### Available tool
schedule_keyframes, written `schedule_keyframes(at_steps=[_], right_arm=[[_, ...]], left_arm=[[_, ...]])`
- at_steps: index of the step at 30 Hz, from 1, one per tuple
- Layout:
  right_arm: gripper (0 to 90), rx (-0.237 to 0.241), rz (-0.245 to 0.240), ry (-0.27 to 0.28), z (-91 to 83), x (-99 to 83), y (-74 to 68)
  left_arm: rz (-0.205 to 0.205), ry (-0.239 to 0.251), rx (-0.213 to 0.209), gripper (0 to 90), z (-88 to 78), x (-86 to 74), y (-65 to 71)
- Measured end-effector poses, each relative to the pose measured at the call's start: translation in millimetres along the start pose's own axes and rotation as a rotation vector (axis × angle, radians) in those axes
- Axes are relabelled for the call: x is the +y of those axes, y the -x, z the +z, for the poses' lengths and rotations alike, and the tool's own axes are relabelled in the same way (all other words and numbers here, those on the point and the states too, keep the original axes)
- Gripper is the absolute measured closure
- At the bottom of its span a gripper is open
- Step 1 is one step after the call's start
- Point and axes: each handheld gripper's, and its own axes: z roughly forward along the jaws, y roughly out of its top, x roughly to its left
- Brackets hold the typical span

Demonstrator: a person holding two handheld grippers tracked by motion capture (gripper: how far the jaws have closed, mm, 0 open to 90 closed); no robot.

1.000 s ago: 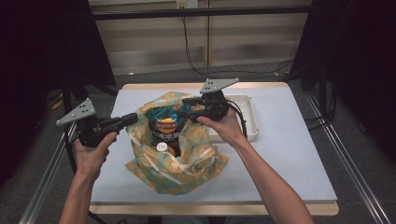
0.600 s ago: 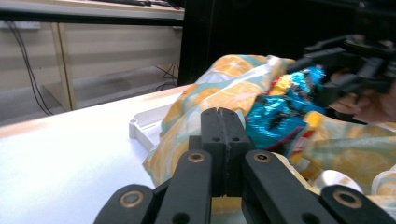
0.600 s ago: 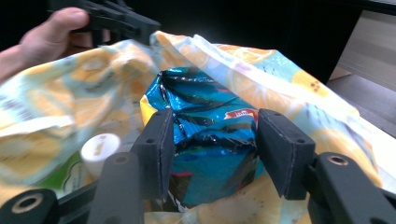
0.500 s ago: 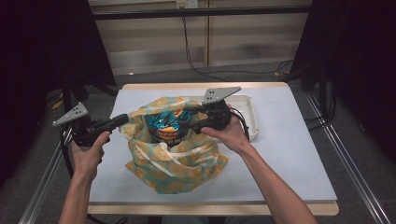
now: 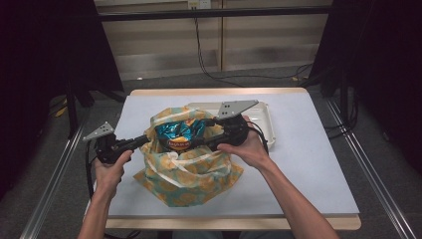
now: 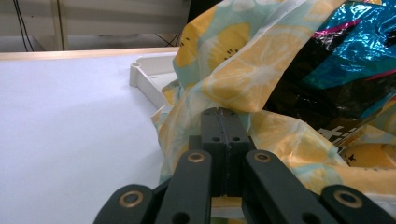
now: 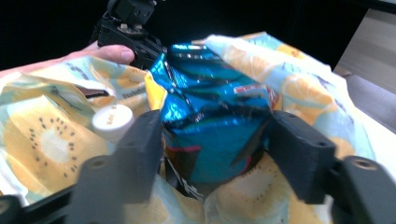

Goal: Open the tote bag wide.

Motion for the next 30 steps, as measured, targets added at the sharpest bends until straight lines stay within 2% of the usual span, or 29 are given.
schedule_keyframes(at_steps=[1, 3, 4, 5, 7, 8, 10, 12, 15, 16, 20, 21, 23, 25, 27, 30], right_arm=[[40.3, -0.005, -0.001, -0.002, 1.1, -0.3, 0.5], [40.5, -0.02, 0.015, 0.027, 2.0, 0.1, 2.1], [40.4, -0.02, 0.021, 0.042, 2.1, 0.6, 3.3], [39.1, -0.012, 0.034, 0.061, 2.3, 1.9, 5.3], [37.5, -0.013, 0.035, 0.073, 3.2, 3.8, 7.8], [37.8, -0.01, 0.04, 0.078, 4.8, 4.4, 9.0], [38.4, -0.009, 0.038, 0.068, 9.3, 4.0, 9.9], [42.8, -0.008, 0.044, 0.062, 15.4, 2.3, 10.1], [48.4, -0.009, 0.048, 0.082, 18.6, 3.2, 9.7], [50.7, -0.017, 0.045, 0.085, 18.9, 4.1, 8.9], [60.1, -0.011, 0.058, 0.098, 21.6, 8.3, 10.0], [71.3, -0.014, 0.061, 0.098, 22.6, 8.1, 10.5], [80.1, 0.019, 0.095, 0.14, 20.6, 7.7, 12.6], [87.4, 0.025, 0.097, 0.144, 19.1, 8.5, 12.5], [88.8, 0.016, 0.085, 0.127, 17.7, 9.8, 10.5], [90.0, 0.002, 0.084, 0.12, 16.4, 11.0, 9.0]], left_arm=[[0.009, 0.001, -0.02, 90.0, 0.4, -0.3, 1.0], [0.029, 0.005, -0.025, 89.6, -1.6, 0.7, 4.5], [0.03, 0.014, -0.018, 88.9, -4.1, 2.3, 5.8], [0.024, 0.029, -0.035, 87.5, -5.0, 3.0, 5.8], [0.037, 0.033, -0.03, 87.8, -8.4, 5.1, 7.1], [0.036, 0.038, -0.044, 87.9, -9.0, 5.2, 7.3], [0.046, 0.032, -0.04, 88.2, -9.4, 5.4, 8.3], [0.049, 0.034, -0.045, 88.2, -9.7, 5.6, 8.7], [0.052, 0.036, -0.042, 88.2, -10.3, 5.8, 8.5], [0.05, 0.032, -0.028, 88.2, -10.4, 5.7, 9.2], [0.063, 0.022, -0.031, 88.3, -9.9, 5.5, 9.2], [0.063, 0.025, -0.032, 88.4, -10.0, 5.4, 9.2], [0.063, 0.028, -0.038, 88.4, -10.4, 5.3, 9.0], [0.057, 0.033, -0.036, 88.2, -11.1, 5.1, 8.5], [0.059, 0.033, -0.038, 88.0, -11.8, 5.2, 7.8], [0.05, 0.037, -0.017, 87.4, -13.3, 5.6, 8.2]])
